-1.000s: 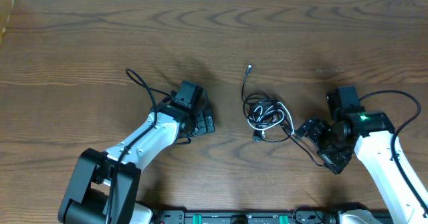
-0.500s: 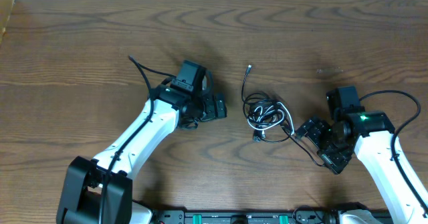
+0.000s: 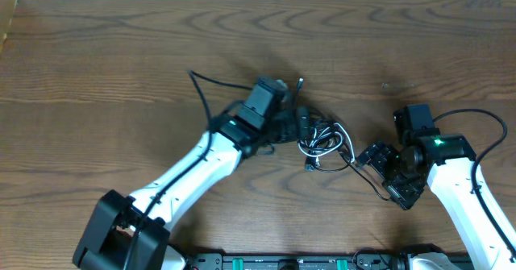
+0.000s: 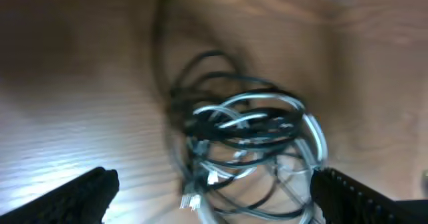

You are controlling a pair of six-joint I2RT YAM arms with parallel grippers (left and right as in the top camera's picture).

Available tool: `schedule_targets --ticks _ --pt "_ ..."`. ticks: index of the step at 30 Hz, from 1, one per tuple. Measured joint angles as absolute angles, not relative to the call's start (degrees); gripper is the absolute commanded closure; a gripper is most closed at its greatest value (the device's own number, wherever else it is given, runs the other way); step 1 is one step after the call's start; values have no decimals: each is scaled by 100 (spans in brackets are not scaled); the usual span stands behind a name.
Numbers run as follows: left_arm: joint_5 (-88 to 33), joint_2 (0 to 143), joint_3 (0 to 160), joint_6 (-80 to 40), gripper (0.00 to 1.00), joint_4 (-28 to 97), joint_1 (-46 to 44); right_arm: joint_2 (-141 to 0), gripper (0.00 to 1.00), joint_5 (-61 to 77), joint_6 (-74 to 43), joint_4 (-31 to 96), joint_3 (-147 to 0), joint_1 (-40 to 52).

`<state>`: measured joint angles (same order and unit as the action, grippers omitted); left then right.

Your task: Untangle cables

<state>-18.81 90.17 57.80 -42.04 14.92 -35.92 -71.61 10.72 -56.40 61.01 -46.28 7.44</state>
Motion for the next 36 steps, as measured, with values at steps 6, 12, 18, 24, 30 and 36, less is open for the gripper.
schedule_targets --ticks 6,12,18,24,30,36 --pt "-674 9019 5780 -4860 3 1210 -4257 -7161 1 1094 -5640 6104 -4628 744" --pt "45 9236 5780 -5345 3 781 -4624 -7161 1 1118 -5640 6104 -4628 744" --pt "220 9843 5780 -5511 6 189 -4674 -7161 1 1118 -5640 6104 -4626 744" --pt "226 10092 5780 -5616 75 102 -4672 -7161 1 1118 -5640 6104 -4626 744" --pt "202 10095 5780 -5642 92 117 -4672 -7161 1 1120 -5640 6104 -4626 744" --pt "163 9970 5780 -5511 92 436 -4582 -7161 1 1120 -5437 6104 -4626 744"
